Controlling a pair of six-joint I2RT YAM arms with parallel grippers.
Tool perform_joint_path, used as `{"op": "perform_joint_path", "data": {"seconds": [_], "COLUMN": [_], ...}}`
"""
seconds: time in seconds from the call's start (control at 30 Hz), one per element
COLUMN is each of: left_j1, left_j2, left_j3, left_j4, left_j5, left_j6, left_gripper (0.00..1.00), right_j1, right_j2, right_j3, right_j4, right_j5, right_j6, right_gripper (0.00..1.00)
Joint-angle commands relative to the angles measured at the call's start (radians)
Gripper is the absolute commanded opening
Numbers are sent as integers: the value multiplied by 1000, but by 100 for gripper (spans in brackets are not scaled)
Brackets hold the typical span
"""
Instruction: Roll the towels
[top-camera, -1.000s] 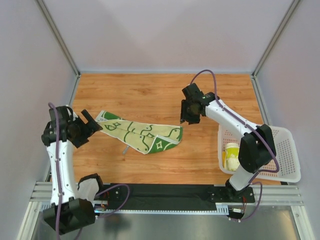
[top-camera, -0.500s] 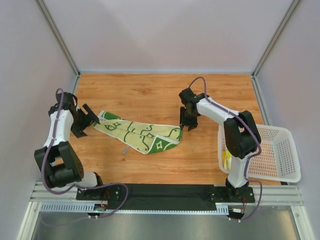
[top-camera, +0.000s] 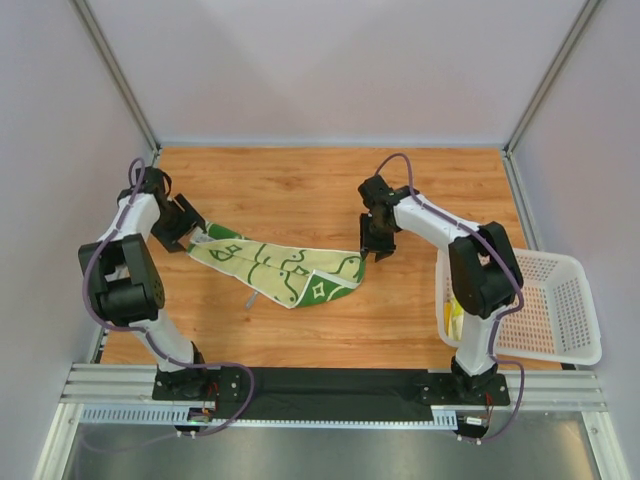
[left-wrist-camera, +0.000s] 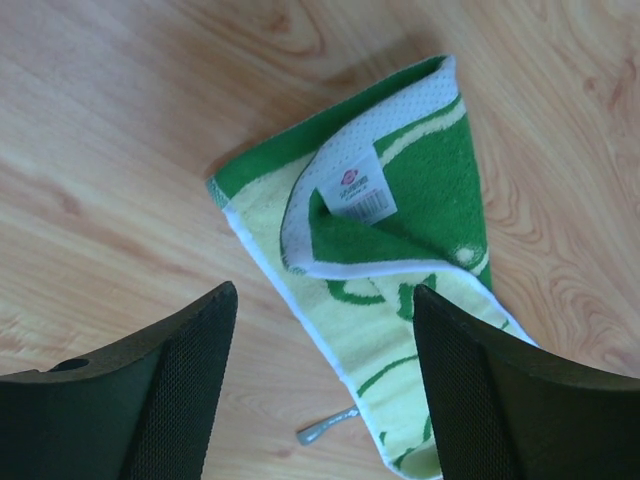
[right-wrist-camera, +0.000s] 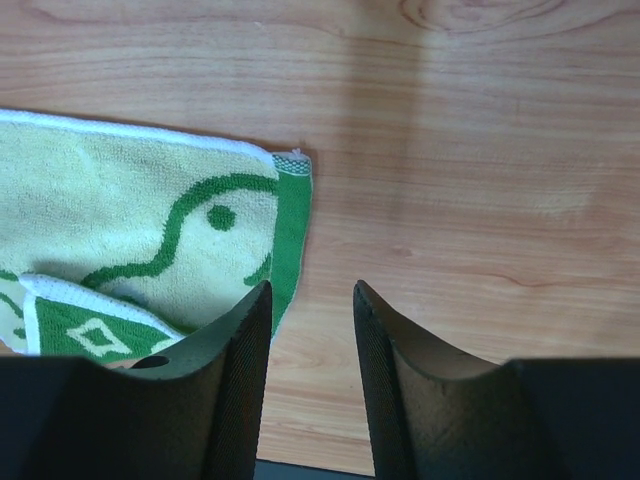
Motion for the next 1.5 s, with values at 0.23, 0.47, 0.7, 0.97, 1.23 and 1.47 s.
{"op": "perform_joint_path", "data": {"seconds": [0.23, 0.47, 0.7, 0.97, 1.23, 1.47], "left_j1": [-31, -56, -62, -62, -62, -63], "left_j2": [99, 102, 81, 96, 116, 72], "left_j3": [116, 99, 64, 49, 76, 60], "left_j4": [20, 5, -18, -6, 3, -11], "left_j5": [-75, -103, -118, -133, -144, -106], "left_j6": [-60, -70, -82, -74, -77, -50], "left_gripper": [49, 42, 45, 47, 10, 0], "right_j1": [-25, -51, -68, -68, -73, -113], "right_j2": [-121, -136, -132, -130, -110, -58], "right_j3": [1, -24, -35, -36, -38, -50], "right_j4": [-15, 6, 34, 39, 49, 134], "right_j5": [-21, -70, -147, -158, -164, -274], "right_j6": [-47, -51, -48, -48, -50, -39], "right_gripper": [39, 39, 40, 40, 40, 62]}}
